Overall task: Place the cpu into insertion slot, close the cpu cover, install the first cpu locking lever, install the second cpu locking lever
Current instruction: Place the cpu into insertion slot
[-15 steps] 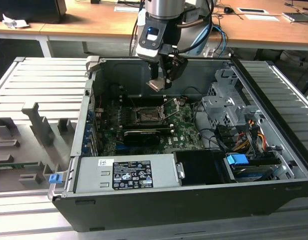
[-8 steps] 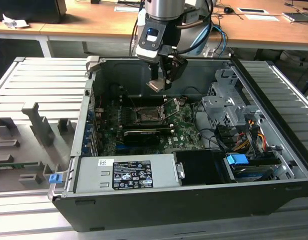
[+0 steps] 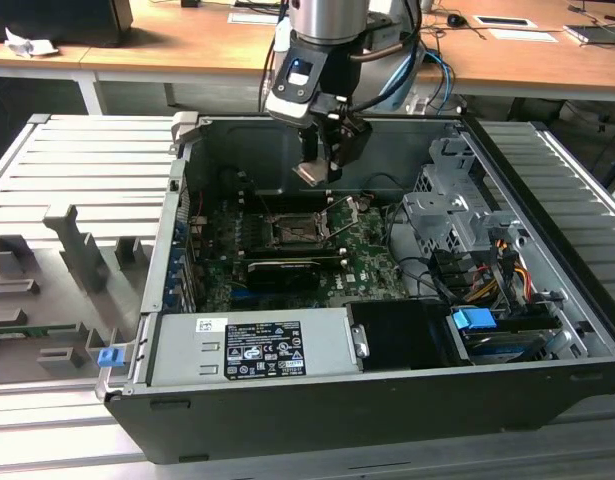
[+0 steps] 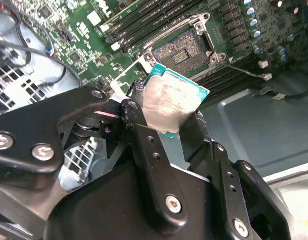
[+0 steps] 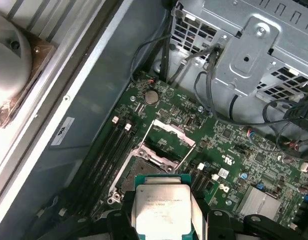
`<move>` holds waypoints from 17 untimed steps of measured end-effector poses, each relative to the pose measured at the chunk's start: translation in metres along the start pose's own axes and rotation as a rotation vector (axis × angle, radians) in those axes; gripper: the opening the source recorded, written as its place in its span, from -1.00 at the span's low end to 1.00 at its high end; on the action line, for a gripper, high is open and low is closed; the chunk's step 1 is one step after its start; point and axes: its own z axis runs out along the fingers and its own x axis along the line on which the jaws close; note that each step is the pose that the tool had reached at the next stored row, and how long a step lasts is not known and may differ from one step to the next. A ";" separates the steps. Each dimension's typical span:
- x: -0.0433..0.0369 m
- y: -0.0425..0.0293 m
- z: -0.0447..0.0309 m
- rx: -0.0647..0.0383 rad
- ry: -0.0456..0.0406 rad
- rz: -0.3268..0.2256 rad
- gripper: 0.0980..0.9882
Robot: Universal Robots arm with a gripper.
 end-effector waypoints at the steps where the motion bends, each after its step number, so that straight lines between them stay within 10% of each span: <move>1: 0.0000 -0.0001 0.0016 -0.001 -0.0029 0.033 -0.03; 17: -0.0001 -0.0013 0.0106 -0.001 -0.0047 0.063 -0.03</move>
